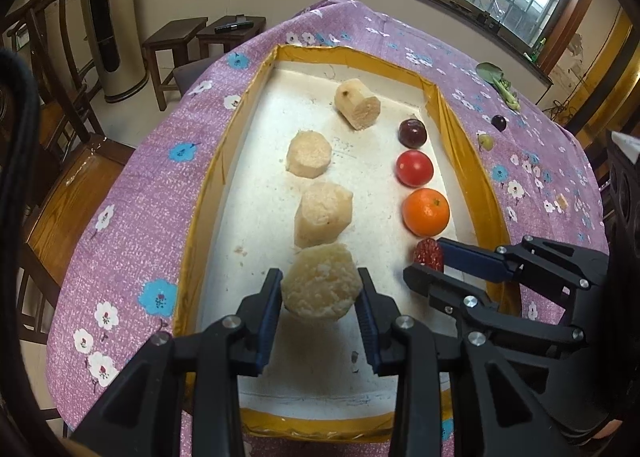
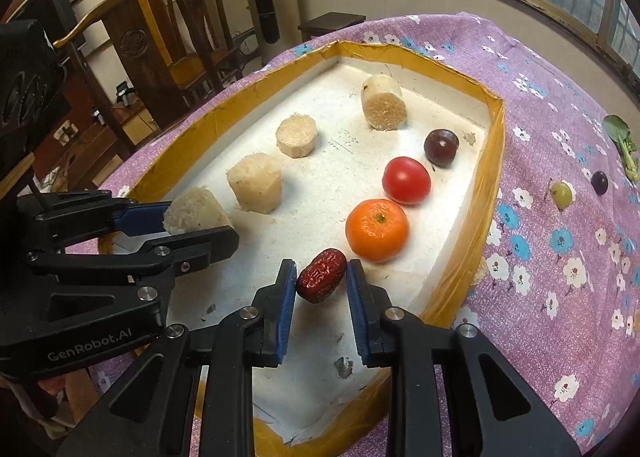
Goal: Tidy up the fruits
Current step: 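Open both grippers to drop the date and yam chunk into the tray, then move both grippers back toward the remaining yam slice and grapes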
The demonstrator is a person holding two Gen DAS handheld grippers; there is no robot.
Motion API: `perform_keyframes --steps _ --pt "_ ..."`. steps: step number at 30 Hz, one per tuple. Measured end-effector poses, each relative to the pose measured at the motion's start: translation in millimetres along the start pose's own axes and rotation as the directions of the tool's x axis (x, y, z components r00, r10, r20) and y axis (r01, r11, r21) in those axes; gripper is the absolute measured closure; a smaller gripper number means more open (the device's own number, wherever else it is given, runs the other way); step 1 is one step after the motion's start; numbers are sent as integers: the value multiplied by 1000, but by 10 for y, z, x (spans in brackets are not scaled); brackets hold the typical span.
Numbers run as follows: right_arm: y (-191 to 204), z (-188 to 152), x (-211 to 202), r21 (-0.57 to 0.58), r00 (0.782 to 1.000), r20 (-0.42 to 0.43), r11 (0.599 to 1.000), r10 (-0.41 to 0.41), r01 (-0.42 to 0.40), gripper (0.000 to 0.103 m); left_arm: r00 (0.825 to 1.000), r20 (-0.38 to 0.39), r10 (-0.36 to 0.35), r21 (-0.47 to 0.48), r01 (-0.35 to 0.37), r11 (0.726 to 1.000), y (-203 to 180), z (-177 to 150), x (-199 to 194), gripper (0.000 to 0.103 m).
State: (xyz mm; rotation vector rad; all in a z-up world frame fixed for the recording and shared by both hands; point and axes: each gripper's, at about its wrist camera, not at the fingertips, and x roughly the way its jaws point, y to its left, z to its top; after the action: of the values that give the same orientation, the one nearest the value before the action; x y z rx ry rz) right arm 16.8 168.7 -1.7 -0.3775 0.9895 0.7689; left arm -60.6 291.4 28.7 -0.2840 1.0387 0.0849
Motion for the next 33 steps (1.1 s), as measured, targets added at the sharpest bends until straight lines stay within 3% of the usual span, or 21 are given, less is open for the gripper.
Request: perform_keyframes --steps 4,23,33 --pt "4 -4 -9 3 1000 -5 1000 -4 4 78 1000 -1 8 10 -8 1000 -4 -4 1 65" --pt "-36 -146 -274 24 1000 9 1000 6 -7 78 1000 12 10 -12 -10 1000 6 2 -165 46" --pt "-140 -336 -611 73 997 60 996 52 -57 76 999 29 38 28 -39 999 -245 -23 -265 34"
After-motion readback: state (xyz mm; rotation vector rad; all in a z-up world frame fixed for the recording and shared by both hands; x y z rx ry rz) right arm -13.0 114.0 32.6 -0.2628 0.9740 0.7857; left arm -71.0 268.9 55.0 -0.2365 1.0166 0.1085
